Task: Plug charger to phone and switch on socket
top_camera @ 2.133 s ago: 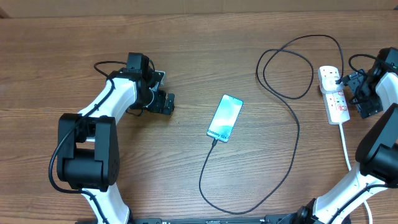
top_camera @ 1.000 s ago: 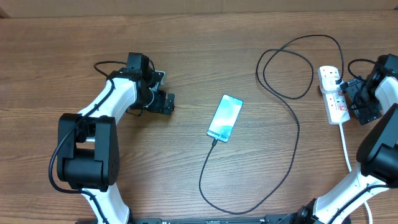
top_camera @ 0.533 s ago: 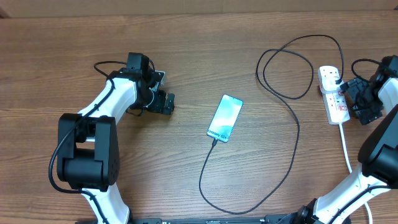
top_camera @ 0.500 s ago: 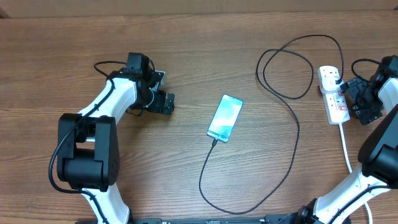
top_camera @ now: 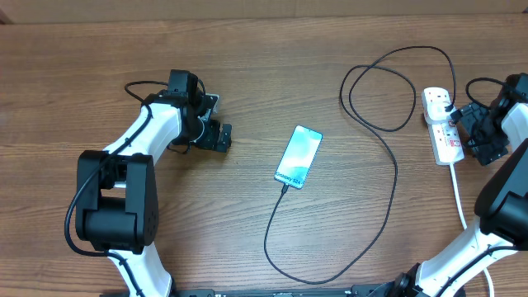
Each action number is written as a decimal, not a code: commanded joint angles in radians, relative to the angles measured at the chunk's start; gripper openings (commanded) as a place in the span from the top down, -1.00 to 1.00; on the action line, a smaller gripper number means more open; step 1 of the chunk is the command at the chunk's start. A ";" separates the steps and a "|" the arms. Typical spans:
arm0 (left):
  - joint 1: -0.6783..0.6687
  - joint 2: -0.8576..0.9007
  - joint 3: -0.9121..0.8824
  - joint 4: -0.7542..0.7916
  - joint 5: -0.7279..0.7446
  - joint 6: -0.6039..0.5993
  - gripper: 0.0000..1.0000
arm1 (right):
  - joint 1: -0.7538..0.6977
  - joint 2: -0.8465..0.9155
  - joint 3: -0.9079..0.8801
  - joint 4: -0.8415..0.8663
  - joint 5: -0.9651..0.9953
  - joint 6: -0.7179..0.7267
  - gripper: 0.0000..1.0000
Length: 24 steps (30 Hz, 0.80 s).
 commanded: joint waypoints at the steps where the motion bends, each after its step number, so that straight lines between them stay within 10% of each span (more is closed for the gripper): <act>1: 0.004 -0.002 0.007 0.000 -0.010 0.005 -1.00 | 0.124 0.021 -0.027 -0.032 -0.127 -0.060 -1.00; 24: 0.004 -0.002 0.007 0.000 -0.010 0.005 -1.00 | 0.164 0.021 -0.027 -0.081 0.032 -0.060 -1.00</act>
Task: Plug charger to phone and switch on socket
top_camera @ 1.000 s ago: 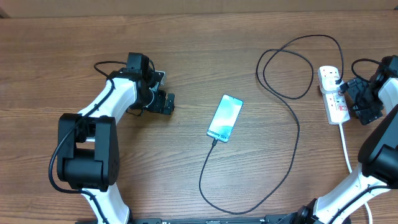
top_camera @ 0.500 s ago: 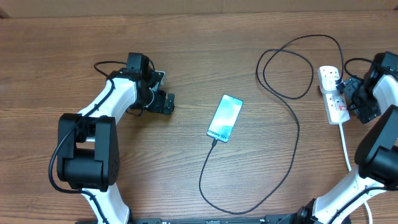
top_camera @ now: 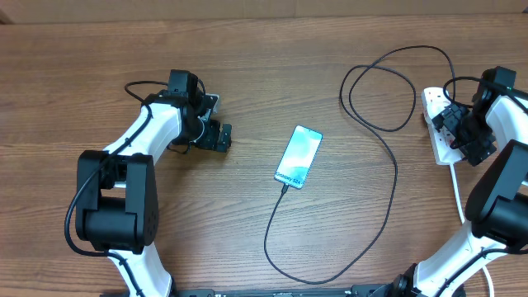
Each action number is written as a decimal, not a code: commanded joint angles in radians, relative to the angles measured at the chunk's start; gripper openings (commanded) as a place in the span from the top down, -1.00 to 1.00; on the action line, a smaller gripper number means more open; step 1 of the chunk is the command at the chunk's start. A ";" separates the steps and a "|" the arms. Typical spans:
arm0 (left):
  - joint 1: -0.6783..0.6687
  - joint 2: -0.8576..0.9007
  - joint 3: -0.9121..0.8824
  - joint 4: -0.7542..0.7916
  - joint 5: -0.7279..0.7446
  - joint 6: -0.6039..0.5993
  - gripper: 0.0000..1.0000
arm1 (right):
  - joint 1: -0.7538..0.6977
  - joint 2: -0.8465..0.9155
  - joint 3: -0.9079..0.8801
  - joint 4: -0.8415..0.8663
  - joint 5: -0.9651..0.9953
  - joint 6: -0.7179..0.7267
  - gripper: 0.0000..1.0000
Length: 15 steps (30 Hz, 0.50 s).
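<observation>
A light-blue phone [top_camera: 299, 156] lies face up mid-table. The black charger cable [top_camera: 388, 165] runs into the phone's lower end, loops across the table and reaches the white socket strip [top_camera: 436, 124] at the right. My right gripper [top_camera: 452, 129] hovers over the strip, covering most of it; whether its fingers are open or shut cannot be told. The strip's switch is hidden under it. My left gripper [top_camera: 216, 124] rests on the table left of the phone, fingers apart, holding nothing.
The strip's white lead [top_camera: 459, 194] trails toward the table's front right. The black cable makes a large loop [top_camera: 379, 91] behind the phone. Both arm bases stand at the front edge.
My right gripper has moved left from beside the socket strip to directly over it, now covering most of the strip. The left arm, phone and cable have not moved.
</observation>
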 commanded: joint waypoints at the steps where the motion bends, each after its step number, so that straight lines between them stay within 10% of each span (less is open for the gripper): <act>1: 0.004 -0.002 0.007 0.000 -0.010 0.005 -1.00 | 0.066 0.061 -0.026 0.051 -0.022 -0.020 -1.00; 15: 0.004 -0.002 0.007 0.000 -0.010 0.005 -1.00 | 0.066 0.061 -0.026 0.051 -0.010 -0.019 -1.00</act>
